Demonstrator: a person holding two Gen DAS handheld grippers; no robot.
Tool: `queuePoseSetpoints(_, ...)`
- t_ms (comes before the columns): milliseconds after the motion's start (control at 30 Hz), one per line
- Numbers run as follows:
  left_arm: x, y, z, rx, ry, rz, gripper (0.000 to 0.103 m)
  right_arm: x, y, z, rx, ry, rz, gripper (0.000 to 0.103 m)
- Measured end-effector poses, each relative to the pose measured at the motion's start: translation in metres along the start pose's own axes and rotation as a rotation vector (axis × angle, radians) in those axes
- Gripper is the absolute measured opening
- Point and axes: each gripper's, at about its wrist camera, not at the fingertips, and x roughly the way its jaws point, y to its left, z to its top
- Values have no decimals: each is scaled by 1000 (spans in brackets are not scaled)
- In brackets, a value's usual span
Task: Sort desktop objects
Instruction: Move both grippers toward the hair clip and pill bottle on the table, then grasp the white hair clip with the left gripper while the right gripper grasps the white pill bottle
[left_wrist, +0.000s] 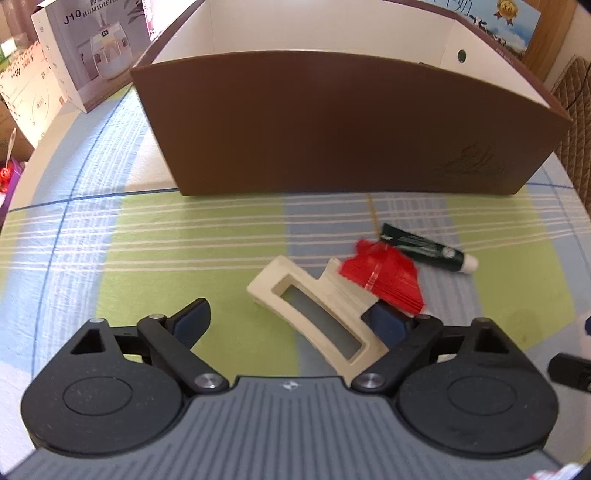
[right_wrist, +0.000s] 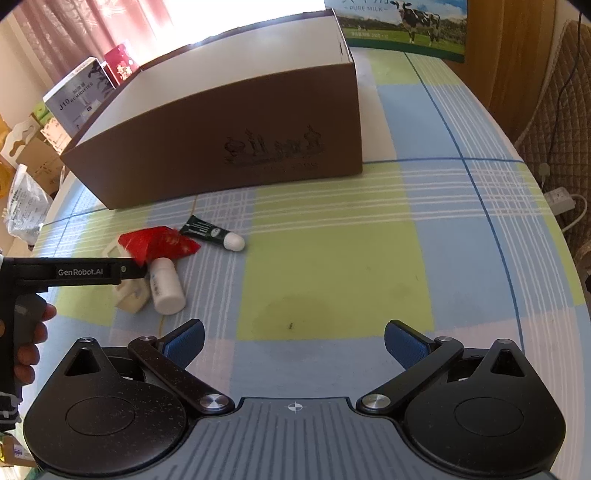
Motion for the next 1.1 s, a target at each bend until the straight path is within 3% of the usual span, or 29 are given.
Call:
queuePoseSetpoints(267,2,42,-12,1,16,53,80,6,0,2,5,20,-5,101)
queuePoseSetpoints(367,-3,51,-15,12,14,35,80,9,2,4,2,28,-6,101)
queuePoseSetpoints(467,-8,49,-13,41,-18,-4,80,13,3,5,1,38,-8,101)
queuePoseSetpoints(667,3,31,1,111,-49,-10,79,20,7,8,-3,51,-13,101)
queuePoseSetpoints(733,8,29,5,127,-46,-6,76,21,8,8,-1,51,-15,101)
queuePoseSetpoints(900,11,36,10,127,-49,-48,41,24,12,11,-7,43,-16,101)
queuePoseSetpoints(1100,11,65,9,50,-45,-20,41,30,30,22,-83,7,6,101)
